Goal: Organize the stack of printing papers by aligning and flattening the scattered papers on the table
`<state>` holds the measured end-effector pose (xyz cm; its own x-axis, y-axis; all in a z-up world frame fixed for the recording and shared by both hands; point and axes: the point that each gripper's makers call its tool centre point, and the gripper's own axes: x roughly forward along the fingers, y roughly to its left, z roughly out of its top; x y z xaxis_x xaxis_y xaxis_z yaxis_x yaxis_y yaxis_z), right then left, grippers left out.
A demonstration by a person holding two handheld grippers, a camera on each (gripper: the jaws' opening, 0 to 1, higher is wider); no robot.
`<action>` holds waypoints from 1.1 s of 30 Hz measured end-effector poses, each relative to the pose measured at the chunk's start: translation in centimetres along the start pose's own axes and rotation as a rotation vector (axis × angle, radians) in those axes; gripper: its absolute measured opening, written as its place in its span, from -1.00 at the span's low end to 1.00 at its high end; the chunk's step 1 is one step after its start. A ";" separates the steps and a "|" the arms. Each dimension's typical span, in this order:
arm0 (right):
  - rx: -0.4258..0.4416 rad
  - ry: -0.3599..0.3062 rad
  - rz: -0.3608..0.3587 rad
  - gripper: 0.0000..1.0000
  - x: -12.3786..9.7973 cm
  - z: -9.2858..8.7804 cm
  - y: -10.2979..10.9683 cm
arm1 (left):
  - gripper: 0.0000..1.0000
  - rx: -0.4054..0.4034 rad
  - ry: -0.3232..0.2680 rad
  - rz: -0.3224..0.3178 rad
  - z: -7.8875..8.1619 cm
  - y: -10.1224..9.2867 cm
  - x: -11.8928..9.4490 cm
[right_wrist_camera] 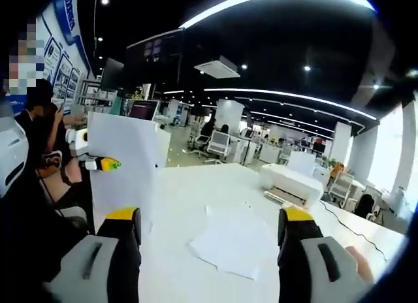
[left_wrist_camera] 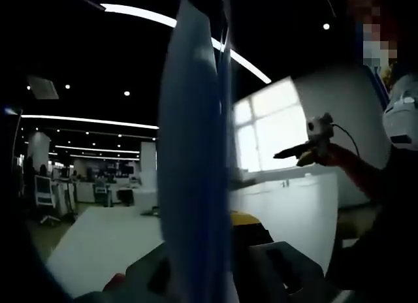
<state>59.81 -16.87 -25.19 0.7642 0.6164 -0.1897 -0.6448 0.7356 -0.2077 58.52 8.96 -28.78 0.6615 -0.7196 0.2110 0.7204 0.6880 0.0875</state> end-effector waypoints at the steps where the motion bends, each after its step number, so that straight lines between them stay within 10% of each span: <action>1: 0.007 0.000 -0.002 0.65 0.1 -0.2 -0.1 | -0.88 0.000 -0.001 0.000 0.0 0.0 0.0; 33: 0.192 -0.015 -0.020 0.80 0.1 -4.6 -1.0 | -0.88 0.004 0.000 0.001 0.2 -0.1 0.0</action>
<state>60.48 -18.80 -29.40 0.7779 0.6041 -0.1731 -0.6164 0.7870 -0.0237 58.42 8.92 -28.63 0.6622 -0.7188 0.2115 0.7189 0.6891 0.0912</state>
